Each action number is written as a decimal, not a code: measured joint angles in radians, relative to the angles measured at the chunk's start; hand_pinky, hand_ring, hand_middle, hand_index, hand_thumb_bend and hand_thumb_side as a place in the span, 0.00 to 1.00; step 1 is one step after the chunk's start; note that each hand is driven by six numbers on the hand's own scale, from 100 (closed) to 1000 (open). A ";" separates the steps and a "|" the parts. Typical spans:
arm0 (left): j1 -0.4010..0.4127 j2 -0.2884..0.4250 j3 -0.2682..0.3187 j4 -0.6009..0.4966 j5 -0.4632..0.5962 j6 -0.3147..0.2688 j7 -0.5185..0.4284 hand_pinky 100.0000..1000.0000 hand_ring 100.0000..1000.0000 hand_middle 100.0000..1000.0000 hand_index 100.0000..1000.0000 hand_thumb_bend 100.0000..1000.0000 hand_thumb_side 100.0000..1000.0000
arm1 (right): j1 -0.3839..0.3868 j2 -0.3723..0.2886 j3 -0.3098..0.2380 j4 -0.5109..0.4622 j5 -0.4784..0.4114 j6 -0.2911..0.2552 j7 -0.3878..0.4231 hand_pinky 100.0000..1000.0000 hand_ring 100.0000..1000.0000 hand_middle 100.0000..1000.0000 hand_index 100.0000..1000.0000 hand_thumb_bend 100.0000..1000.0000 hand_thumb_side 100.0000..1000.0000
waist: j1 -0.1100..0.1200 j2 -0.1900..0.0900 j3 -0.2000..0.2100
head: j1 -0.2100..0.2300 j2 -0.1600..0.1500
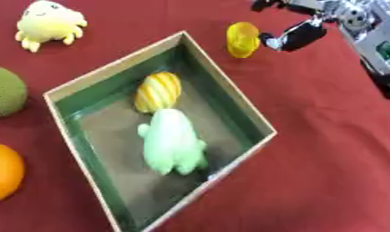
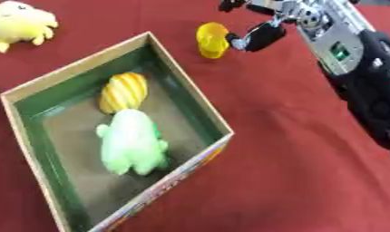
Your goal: Pick up objects on the table and place them in the box.
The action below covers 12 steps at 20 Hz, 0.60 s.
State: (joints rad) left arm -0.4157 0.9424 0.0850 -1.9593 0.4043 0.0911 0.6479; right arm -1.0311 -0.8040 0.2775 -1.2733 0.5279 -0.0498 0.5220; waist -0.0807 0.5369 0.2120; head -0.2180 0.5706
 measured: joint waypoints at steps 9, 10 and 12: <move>-0.009 -0.001 0.000 -0.001 0.000 -0.005 0.008 0.71 0.70 0.59 0.79 0.02 0.79 | -0.013 0.027 0.006 0.065 0.080 -0.026 -0.002 0.89 0.92 0.79 0.88 0.18 0.15 | -0.009 0.026 0.017 | 0.000 0.000; -0.012 -0.001 0.000 -0.001 0.000 -0.005 0.008 0.71 0.70 0.59 0.79 0.02 0.79 | -0.017 0.031 0.006 0.072 0.089 -0.028 -0.008 0.88 0.90 0.74 0.85 0.14 0.11 | -0.010 0.027 0.019 | 0.000 0.000; -0.015 -0.002 0.000 -0.001 0.001 -0.006 0.009 0.71 0.70 0.59 0.79 0.02 0.79 | -0.025 0.040 0.001 0.082 0.095 -0.027 -0.029 0.87 0.87 0.66 0.79 0.05 0.06 | -0.013 0.028 0.022 | -0.001 0.000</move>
State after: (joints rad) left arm -0.4309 0.9408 0.0852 -1.9603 0.4051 0.0849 0.6567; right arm -1.0558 -0.7641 0.2788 -1.1912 0.6231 -0.0770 0.4931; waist -0.0939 0.5649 0.2345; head -0.2188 0.5708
